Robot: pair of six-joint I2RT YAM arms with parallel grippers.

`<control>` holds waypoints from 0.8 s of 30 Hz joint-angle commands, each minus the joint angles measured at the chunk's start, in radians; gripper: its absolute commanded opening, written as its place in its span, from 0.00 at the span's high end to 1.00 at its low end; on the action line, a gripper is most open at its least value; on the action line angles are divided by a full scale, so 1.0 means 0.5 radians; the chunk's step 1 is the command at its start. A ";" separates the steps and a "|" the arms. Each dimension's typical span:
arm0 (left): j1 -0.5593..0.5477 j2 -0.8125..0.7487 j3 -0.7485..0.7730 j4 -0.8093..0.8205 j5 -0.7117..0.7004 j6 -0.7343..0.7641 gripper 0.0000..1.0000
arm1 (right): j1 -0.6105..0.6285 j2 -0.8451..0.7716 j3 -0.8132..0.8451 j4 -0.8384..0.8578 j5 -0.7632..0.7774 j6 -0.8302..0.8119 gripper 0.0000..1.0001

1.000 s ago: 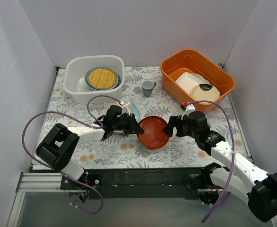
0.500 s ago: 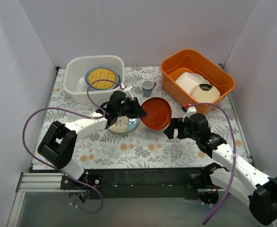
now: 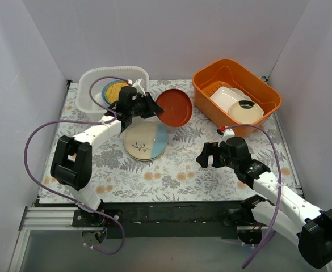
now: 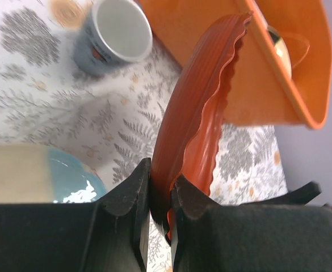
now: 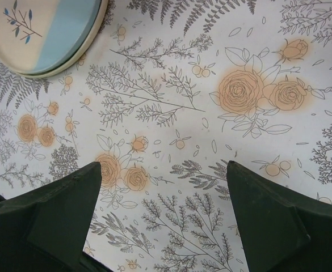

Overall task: Place the plates into the plastic bin on the countertop
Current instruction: Place the plate in the plastic bin.

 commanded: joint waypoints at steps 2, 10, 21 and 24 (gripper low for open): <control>0.252 -0.071 0.220 -0.027 0.150 -0.090 1.00 | 0.002 -0.054 -0.091 0.055 0.024 0.019 0.02; 0.608 -0.102 0.333 -0.067 0.220 -0.261 1.00 | 0.002 0.020 -0.094 0.061 0.000 -0.015 0.02; 0.942 -0.142 0.260 0.007 0.217 -0.485 1.00 | 0.002 0.084 -0.063 0.089 -0.025 -0.030 0.02; 0.995 -0.124 0.281 0.007 0.220 -0.504 1.00 | 0.005 0.109 -0.051 0.061 -0.016 -0.051 0.02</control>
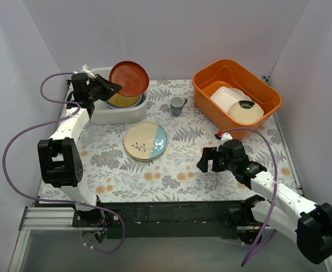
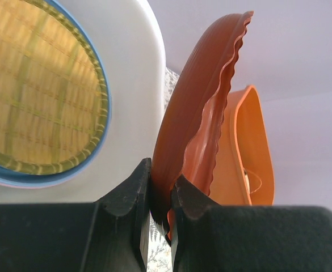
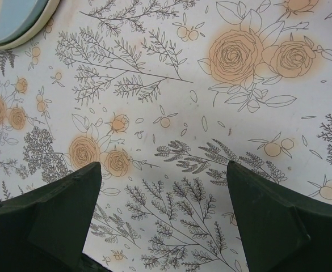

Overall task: Place the plates into the plastic bin on the countertop
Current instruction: Place the plate in the plastic bin.

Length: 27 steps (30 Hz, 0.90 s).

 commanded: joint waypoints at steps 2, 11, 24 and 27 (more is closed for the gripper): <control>0.112 -0.105 0.012 0.052 0.030 -0.084 1.00 | 0.002 0.035 0.064 0.046 -0.010 -0.044 0.02; 0.158 -0.049 0.045 -0.009 -0.077 -0.069 1.00 | 0.002 0.050 0.067 0.064 -0.020 -0.041 0.02; 0.167 0.199 0.165 -0.172 -0.291 0.054 1.00 | 0.002 0.096 0.088 0.058 -0.035 -0.053 0.02; 0.170 0.245 0.199 -0.236 -0.335 0.078 1.00 | 0.002 0.105 0.094 0.070 -0.035 -0.047 0.02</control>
